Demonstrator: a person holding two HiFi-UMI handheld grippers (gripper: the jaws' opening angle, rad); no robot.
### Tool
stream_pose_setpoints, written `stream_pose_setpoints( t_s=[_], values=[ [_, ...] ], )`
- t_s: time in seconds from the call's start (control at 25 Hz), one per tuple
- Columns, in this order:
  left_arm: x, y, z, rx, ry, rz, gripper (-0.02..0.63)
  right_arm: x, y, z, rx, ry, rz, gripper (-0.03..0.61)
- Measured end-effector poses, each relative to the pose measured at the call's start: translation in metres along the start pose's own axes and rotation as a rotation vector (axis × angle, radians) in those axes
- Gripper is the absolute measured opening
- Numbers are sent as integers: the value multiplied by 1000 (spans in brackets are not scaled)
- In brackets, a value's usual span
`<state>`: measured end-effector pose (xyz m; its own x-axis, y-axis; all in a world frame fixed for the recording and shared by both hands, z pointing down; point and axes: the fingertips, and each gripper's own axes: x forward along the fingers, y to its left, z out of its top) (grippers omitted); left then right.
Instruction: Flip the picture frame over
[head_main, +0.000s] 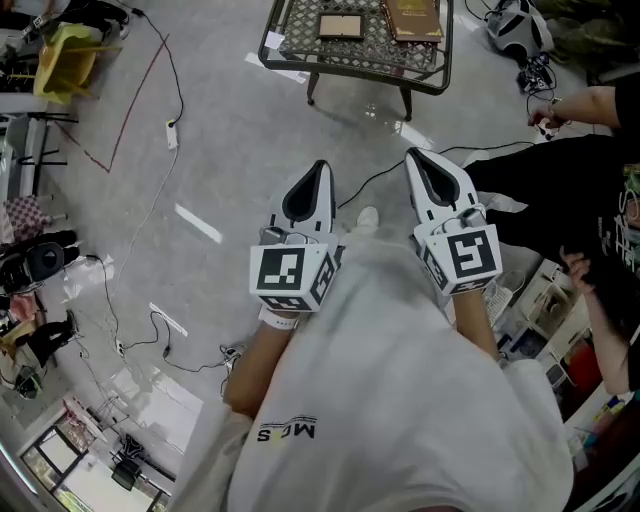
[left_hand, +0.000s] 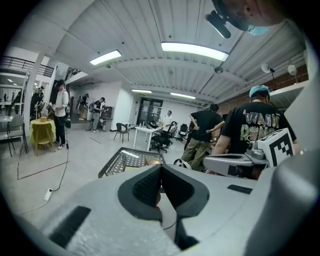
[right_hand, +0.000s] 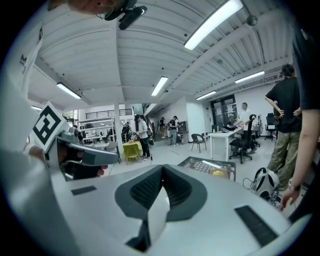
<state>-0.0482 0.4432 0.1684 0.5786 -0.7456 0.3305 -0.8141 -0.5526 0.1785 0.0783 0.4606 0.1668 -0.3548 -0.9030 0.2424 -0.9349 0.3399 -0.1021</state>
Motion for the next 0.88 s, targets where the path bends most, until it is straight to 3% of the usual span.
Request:
stream_pose_setpoints(
  t_s=[0.44,0.88],
  values=[
    [56,4,13,-8,30,-67,20,33,-37,5,27,15,-44,18],
    [190,87,63,-35,86,-88,20,179,-113,47,19,43,-61,18]
  ],
)
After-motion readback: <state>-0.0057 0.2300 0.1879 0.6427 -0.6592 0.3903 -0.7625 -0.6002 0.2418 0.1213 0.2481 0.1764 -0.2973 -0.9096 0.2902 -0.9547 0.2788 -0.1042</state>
